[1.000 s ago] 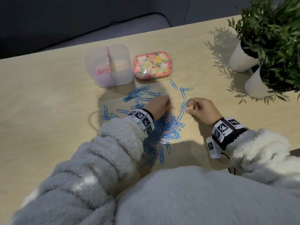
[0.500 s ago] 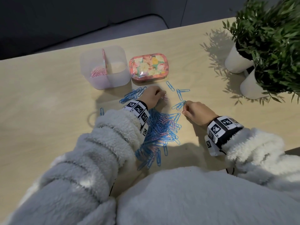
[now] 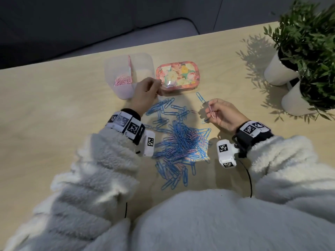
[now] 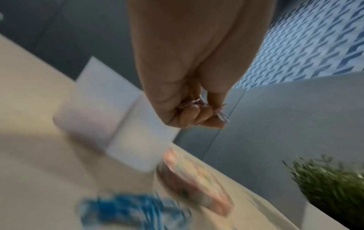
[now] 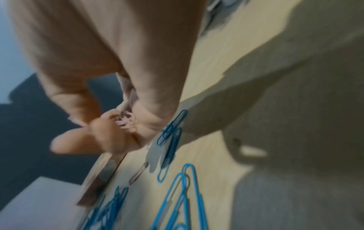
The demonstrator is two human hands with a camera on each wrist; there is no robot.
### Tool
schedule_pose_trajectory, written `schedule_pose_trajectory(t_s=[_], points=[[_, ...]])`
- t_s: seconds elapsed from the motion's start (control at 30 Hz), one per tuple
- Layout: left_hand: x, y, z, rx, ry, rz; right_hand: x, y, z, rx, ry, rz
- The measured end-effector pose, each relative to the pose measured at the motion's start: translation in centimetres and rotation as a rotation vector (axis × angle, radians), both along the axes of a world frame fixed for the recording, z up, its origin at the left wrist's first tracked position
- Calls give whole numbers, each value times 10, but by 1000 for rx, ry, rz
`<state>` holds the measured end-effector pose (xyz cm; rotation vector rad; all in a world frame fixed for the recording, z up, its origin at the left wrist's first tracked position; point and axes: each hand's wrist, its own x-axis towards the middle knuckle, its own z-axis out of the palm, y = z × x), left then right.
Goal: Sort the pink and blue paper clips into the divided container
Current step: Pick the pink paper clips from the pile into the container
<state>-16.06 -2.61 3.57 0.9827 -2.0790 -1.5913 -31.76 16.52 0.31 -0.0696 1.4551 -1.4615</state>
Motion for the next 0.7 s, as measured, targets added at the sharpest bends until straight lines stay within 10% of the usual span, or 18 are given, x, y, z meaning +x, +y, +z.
schedule_pose_trajectory(t_s=[0.13, 0.27, 0.5, 0.7], points=[[21, -48, 11, -146, 29, 187, 4, -21, -11, 130, 258, 116], [31, -85, 6, -166, 8, 331, 8, -28, -28, 358, 911, 448], [29, -100, -3, -143, -117, 390, 11, -32, -24, 500, 1040, 696], [26, -99, 0, -93, -188, 368, 21, -68, 21, 320, 1027, 559]])
